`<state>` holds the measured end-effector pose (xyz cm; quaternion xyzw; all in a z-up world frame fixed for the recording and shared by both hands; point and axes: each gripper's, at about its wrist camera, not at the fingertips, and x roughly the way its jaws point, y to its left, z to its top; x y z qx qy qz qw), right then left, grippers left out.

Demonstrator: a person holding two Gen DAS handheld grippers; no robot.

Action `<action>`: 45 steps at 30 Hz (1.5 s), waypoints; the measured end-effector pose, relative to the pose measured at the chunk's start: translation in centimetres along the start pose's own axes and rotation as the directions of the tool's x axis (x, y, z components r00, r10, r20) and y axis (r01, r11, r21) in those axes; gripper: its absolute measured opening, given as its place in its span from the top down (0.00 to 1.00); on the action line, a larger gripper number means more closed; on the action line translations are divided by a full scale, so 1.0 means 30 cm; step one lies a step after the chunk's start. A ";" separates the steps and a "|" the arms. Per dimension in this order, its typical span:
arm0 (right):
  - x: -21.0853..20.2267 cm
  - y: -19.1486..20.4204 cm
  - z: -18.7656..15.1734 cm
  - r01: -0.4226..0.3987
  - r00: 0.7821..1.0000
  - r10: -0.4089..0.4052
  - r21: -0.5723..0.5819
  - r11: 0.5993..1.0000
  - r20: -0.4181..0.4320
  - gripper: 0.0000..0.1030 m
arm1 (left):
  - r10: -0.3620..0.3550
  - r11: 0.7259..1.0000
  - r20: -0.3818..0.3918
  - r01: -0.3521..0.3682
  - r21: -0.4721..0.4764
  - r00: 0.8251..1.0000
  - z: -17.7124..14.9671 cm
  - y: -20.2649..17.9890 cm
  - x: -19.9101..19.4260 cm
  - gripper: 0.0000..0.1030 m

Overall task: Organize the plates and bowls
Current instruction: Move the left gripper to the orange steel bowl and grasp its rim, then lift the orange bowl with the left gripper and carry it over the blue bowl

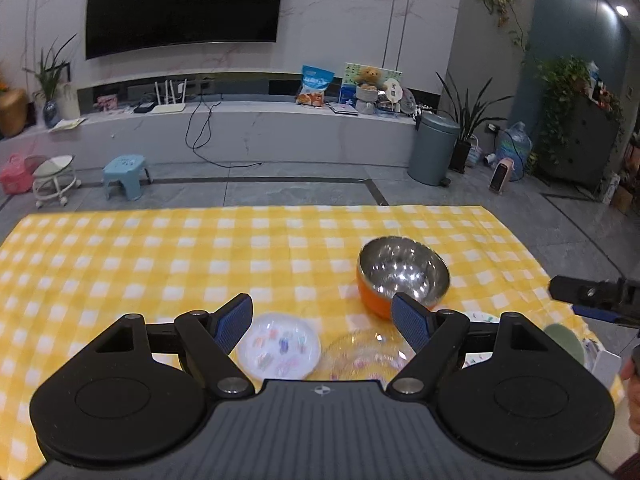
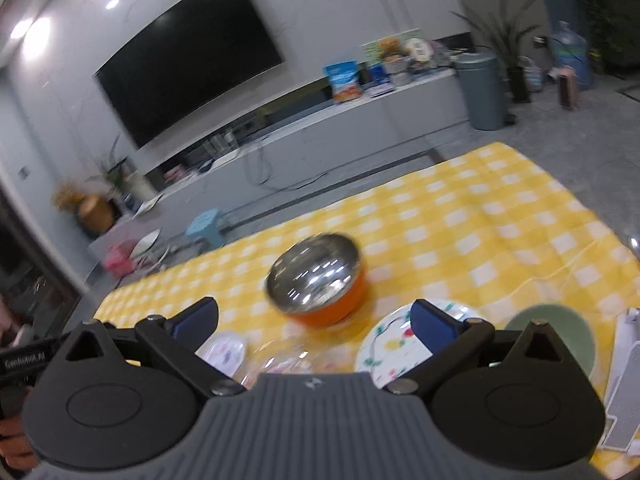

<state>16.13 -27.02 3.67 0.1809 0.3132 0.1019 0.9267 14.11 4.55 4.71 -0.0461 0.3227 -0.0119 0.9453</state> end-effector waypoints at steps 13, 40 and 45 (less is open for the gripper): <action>0.265 -0.021 0.116 0.130 0.990 -0.134 0.066 0.989 0.054 0.03 | -0.006 1.000 -0.086 0.003 -0.027 0.996 0.075 -0.036 0.300 0.12; 0.590 -0.038 -0.061 0.108 0.981 -0.102 0.027 0.994 -0.168 0.74 | -0.145 0.983 -0.157 0.124 -0.133 0.977 -0.009 0.031 0.467 0.25; 0.584 -0.027 -0.055 0.140 0.966 -0.136 0.003 0.990 -0.222 0.85 | -0.145 0.983 -0.162 0.124 -0.137 0.976 -0.009 0.023 0.476 0.25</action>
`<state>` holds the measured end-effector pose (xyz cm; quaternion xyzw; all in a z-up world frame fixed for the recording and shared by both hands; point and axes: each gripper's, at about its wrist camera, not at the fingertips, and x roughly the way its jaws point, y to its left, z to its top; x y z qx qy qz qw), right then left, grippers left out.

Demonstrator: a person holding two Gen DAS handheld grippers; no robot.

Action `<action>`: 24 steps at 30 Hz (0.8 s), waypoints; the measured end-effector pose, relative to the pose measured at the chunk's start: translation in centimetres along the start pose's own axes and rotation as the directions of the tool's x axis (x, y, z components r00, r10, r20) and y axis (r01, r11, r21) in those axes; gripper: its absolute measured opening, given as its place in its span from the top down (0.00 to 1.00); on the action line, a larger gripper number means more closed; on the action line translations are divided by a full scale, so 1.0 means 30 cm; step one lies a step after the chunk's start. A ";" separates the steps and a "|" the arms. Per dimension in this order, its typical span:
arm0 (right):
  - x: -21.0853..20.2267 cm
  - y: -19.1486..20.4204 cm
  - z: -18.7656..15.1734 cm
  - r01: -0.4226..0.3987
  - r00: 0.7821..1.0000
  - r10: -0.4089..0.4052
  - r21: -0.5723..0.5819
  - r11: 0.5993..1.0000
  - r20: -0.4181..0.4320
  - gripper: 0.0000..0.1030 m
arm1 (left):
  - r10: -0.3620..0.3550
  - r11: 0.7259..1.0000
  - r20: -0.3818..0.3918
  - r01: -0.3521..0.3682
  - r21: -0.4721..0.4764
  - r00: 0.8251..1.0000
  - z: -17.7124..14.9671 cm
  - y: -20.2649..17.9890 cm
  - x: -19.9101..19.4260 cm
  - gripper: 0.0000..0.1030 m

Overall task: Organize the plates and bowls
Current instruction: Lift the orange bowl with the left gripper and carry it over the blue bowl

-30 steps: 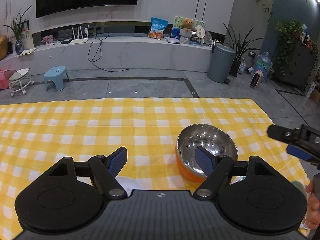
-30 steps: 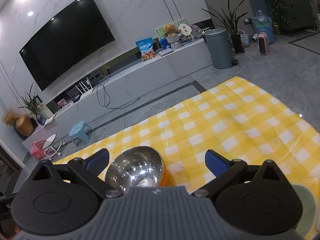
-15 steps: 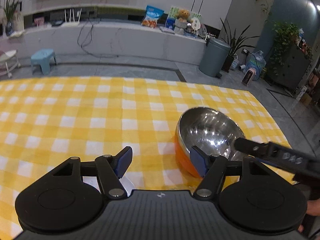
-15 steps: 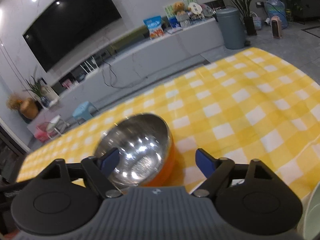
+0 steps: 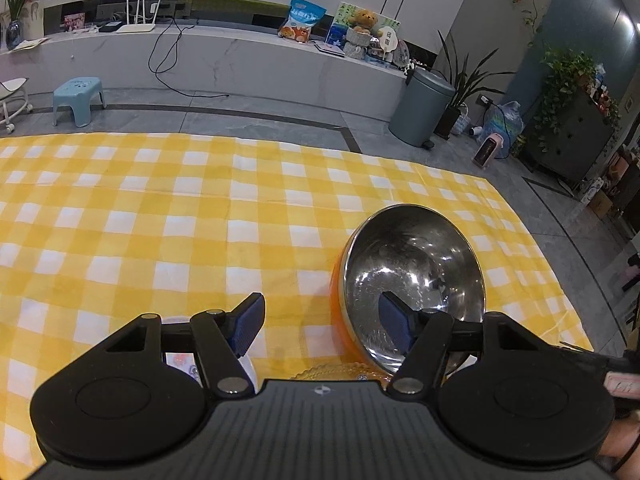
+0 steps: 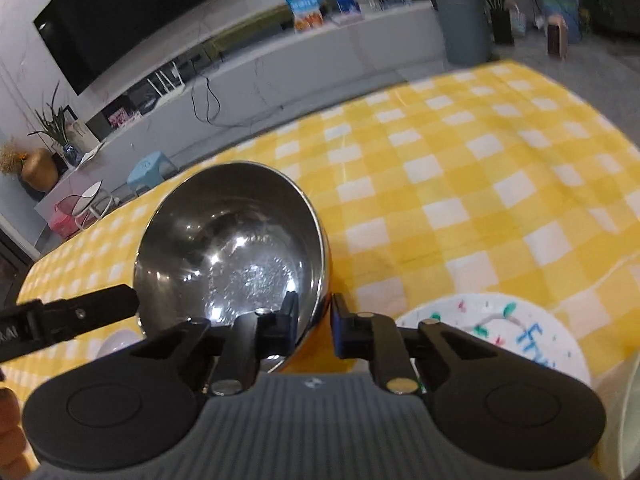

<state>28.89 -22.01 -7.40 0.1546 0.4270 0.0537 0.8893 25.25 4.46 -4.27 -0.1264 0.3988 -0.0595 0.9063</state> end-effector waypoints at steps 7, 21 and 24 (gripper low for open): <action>-0.003 -0.026 0.007 -0.022 0.993 0.029 0.060 0.998 -0.116 0.84 | 0.010 1.000 -0.034 -0.010 0.008 0.999 -0.025 -0.007 0.055 0.24; 0.019 0.020 -0.036 -0.115 0.993 0.116 0.016 0.993 -0.039 0.65 | -0.068 0.995 -0.075 0.062 -0.076 0.995 -0.049 0.033 0.094 0.85; 0.037 0.022 -0.048 -0.114 0.993 0.115 0.038 0.993 -0.038 0.77 | -0.048 0.998 -0.074 0.046 -0.031 0.996 -0.055 0.000 0.093 0.86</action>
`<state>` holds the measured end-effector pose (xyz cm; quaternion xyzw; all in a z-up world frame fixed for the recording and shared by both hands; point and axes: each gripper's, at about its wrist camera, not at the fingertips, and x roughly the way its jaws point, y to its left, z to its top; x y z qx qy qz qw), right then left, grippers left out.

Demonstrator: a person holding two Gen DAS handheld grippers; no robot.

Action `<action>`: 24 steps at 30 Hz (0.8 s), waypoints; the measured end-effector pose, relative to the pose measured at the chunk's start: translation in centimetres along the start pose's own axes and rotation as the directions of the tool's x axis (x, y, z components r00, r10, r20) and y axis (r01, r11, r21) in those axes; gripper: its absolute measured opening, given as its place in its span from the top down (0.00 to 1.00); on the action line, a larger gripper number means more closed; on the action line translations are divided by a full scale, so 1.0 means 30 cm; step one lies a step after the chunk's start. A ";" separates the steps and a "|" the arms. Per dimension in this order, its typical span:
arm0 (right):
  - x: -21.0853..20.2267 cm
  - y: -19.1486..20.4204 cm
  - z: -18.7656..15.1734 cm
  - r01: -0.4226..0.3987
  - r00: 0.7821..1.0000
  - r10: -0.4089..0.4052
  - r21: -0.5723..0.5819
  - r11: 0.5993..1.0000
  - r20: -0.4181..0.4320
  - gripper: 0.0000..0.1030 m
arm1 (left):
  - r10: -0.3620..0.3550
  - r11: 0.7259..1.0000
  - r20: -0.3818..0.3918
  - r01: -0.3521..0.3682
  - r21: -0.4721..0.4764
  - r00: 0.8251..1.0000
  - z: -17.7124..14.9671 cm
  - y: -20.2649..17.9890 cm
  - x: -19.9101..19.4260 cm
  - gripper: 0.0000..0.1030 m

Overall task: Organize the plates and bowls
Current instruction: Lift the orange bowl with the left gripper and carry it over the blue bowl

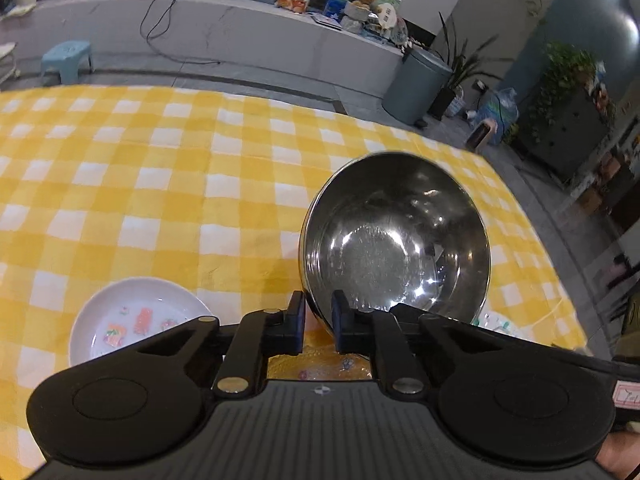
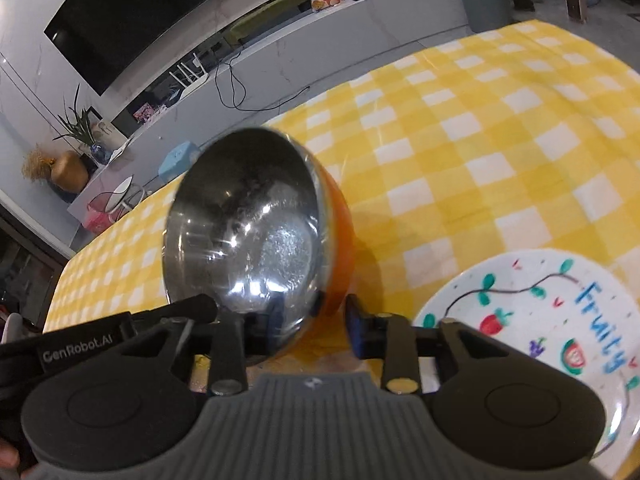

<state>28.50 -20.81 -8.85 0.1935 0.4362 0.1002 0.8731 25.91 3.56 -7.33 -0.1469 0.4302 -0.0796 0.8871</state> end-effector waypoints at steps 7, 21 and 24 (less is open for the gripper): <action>0.004 0.011 -0.009 0.056 0.998 -0.055 -0.006 0.998 0.025 0.84 | 0.043 0.997 0.015 -0.043 0.056 0.999 -0.021 -0.041 -0.003 0.87; -0.082 0.039 0.013 -0.019 0.993 0.018 0.005 1.000 0.115 0.85 | 0.066 0.995 0.142 -0.076 0.068 0.988 -0.005 -0.081 -0.110 0.88; -0.113 0.056 0.022 -0.042 0.989 0.042 0.000 0.999 0.138 0.85 | 0.095 0.992 0.173 -0.108 0.064 0.980 -0.006 -0.104 -0.144 0.88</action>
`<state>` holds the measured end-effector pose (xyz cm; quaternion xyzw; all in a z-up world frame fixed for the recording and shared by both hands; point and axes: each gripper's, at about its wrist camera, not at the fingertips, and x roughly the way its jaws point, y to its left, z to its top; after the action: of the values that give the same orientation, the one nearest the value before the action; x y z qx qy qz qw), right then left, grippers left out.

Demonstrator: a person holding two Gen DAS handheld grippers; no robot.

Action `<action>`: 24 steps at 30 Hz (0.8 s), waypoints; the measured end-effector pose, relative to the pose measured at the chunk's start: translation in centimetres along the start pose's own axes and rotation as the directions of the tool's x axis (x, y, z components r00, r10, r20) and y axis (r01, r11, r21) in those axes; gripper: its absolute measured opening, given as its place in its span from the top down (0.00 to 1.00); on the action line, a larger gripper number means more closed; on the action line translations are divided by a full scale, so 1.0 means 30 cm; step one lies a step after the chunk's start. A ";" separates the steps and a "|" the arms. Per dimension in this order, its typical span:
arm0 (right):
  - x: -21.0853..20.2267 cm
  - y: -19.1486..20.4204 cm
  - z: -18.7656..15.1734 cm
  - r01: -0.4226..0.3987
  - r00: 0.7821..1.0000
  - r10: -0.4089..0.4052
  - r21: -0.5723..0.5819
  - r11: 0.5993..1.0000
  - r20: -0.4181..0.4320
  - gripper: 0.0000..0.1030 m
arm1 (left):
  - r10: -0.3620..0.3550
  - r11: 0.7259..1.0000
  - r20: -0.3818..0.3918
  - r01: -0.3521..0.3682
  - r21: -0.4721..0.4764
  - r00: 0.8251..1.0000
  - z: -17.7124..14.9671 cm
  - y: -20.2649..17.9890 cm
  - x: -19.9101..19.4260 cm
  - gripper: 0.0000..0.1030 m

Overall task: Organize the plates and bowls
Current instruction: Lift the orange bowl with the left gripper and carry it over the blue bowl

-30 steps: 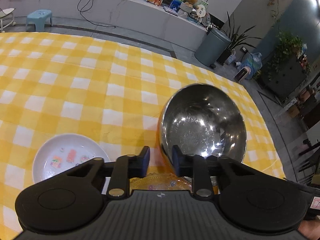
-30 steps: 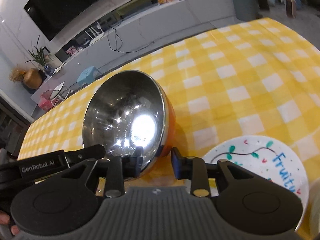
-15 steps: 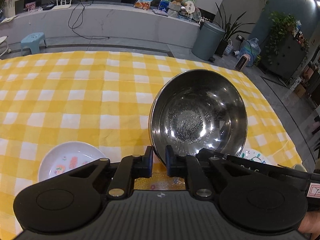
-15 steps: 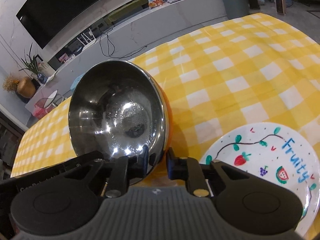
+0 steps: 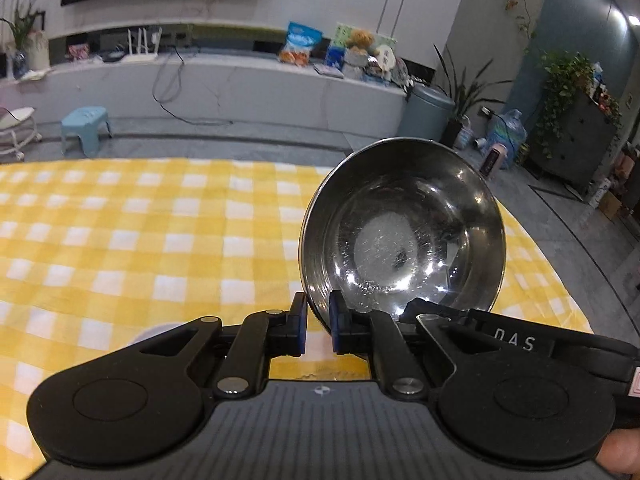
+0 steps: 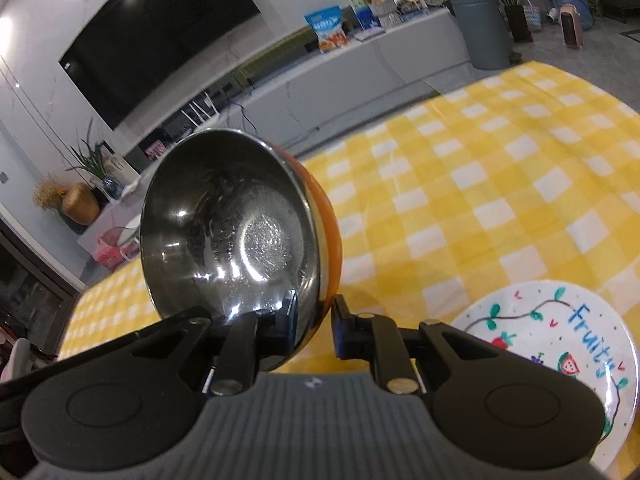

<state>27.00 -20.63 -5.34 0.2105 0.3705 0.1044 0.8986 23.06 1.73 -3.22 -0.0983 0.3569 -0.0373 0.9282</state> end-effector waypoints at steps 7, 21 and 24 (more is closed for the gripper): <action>-0.098 0.060 0.014 -0.054 0.998 0.054 -0.017 0.998 0.038 0.85 | 0.013 1.000 0.051 -0.011 -0.028 0.999 0.005 -0.006 -0.116 0.88; -0.296 0.207 -0.015 -0.130 0.991 0.133 -0.084 0.988 0.032 0.87 | 0.067 0.995 0.068 -0.062 -0.076 0.995 0.018 0.003 -0.365 0.89; -0.340 0.234 -0.039 -0.136 0.990 0.139 -0.102 0.986 0.029 0.87 | 0.053 0.994 0.063 -0.046 -0.103 0.997 0.002 0.027 -0.399 0.89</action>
<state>18.77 -17.52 3.45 0.1923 0.3332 0.1806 0.9052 14.21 4.20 4.50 -0.1376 0.3299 0.0070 0.9339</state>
